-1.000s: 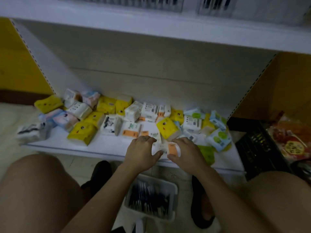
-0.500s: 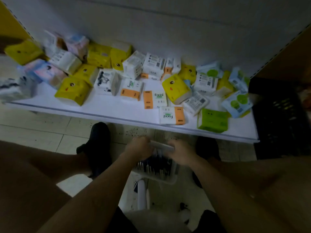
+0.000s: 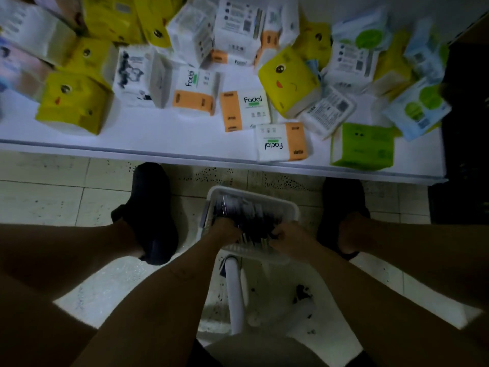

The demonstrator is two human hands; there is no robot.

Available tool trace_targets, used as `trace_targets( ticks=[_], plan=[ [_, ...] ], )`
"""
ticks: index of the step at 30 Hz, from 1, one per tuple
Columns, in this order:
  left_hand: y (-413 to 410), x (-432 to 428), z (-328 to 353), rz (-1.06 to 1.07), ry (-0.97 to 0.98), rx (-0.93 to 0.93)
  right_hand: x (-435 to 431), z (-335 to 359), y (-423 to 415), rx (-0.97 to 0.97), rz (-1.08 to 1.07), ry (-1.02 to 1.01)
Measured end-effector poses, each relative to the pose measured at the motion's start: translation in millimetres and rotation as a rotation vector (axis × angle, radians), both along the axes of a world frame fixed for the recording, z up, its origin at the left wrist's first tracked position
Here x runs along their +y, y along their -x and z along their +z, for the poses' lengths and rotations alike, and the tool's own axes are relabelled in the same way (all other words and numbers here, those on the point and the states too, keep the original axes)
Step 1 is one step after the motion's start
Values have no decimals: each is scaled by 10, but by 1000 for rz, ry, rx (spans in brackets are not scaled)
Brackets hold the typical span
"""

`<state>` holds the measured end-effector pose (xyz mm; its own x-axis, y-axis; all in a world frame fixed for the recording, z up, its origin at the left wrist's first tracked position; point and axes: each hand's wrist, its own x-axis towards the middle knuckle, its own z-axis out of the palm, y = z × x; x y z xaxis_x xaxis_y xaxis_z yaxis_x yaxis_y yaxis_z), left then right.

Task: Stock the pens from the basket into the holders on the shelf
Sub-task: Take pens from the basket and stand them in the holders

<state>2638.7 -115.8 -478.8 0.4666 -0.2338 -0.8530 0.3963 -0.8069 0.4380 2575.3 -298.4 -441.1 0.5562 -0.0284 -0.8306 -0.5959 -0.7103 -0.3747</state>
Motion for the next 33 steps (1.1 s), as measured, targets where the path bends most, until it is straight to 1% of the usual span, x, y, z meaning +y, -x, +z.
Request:
trace_targets(
  ticks=[3, 6, 8, 11, 13, 17, 19, 23, 27, 29, 31, 33],
  plan=[
    [-20, -21, -62, 35, 24, 6, -6, -71, -39, -8, -62, 19],
    [-13, -98, -67, 24, 72, 21, -4, -158, -51, 0, -111, 33],
    [25, -131, -82, 59, 90, 8, 3, -217, -49, 13, -112, 43],
    [63, -109, -99, 227, 28, -104, 52, -270, -85, 24, -103, 36],
    [57, -86, -43, 297, -5, -181, 104, -311, -133, 21, -100, 29],
    [26, -58, 199, 402, 43, -268, 210, -368, -198, 31, -84, -20],
    [21, -45, 301, 402, 60, -272, 226, -374, -231, 36, -44, -25],
    [80, -35, 446, 368, 80, -179, 235, -401, -330, 87, 72, -9],
    [121, -29, 529, 352, 117, -216, 287, -433, -317, 121, 188, 19],
    [120, -23, 542, 340, 109, -204, 291, -451, -309, 138, 194, 42],
    [116, -13, 518, 317, 80, -182, 289, -456, -324, 137, 148, 48],
    [124, -7, 497, 334, 73, -156, 281, -488, -339, 156, 122, 14]
  ],
)
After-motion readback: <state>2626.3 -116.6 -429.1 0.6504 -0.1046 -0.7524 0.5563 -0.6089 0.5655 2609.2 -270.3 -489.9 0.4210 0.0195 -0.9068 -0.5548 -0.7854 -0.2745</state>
